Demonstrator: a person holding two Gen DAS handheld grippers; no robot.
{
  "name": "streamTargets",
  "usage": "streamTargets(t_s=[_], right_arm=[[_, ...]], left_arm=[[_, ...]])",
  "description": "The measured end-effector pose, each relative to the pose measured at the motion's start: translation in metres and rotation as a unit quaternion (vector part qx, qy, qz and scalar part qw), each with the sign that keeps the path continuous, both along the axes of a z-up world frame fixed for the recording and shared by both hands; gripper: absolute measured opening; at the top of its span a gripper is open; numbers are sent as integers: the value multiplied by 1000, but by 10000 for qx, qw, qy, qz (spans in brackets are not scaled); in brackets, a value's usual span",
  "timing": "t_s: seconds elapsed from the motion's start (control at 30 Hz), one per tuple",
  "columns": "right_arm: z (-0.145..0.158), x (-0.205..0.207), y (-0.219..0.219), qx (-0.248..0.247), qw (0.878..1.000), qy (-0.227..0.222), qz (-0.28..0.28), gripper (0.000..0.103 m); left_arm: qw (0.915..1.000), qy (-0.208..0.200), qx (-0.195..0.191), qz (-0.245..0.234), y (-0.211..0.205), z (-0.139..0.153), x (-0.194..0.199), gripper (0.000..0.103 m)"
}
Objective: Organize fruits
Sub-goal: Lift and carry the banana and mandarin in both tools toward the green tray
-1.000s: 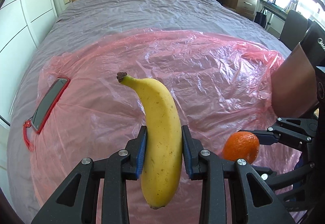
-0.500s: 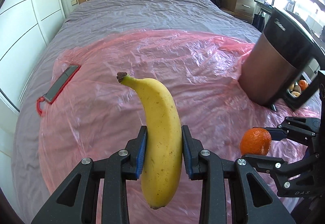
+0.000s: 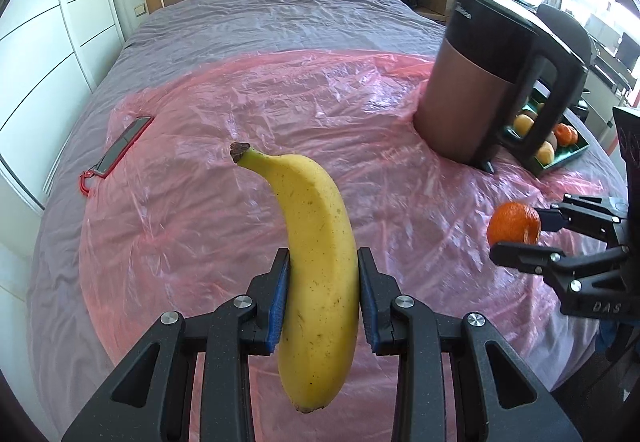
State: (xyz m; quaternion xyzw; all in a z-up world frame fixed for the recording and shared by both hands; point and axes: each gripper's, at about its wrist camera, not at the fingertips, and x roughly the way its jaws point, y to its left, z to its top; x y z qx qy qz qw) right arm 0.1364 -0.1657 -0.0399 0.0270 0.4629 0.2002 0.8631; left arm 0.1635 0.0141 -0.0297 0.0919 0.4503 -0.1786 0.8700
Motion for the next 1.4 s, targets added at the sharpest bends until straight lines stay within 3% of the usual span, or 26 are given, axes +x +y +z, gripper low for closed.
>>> streamTargets(t_s=[0.43, 0.87, 1.17, 1.4], right_arm=[[5, -41, -88, 46, 9978, -124, -650, 77], [16, -70, -201, 29, 9887, -351, -1455, 77], [26, -63, -271, -86, 9806, -546, -1880, 77], [22, -37, -316, -184, 9754, -623, -2107, 77]], left_arm=[[9981, -54, 38, -606, -76, 20, -53, 28], [9874, 24, -23, -1584, -190, 34, -87, 28], [9773, 114, -136, -2112, -277, 34, -85, 28], [9733, 83, -166, -2289, -342, 27, -58, 28]])
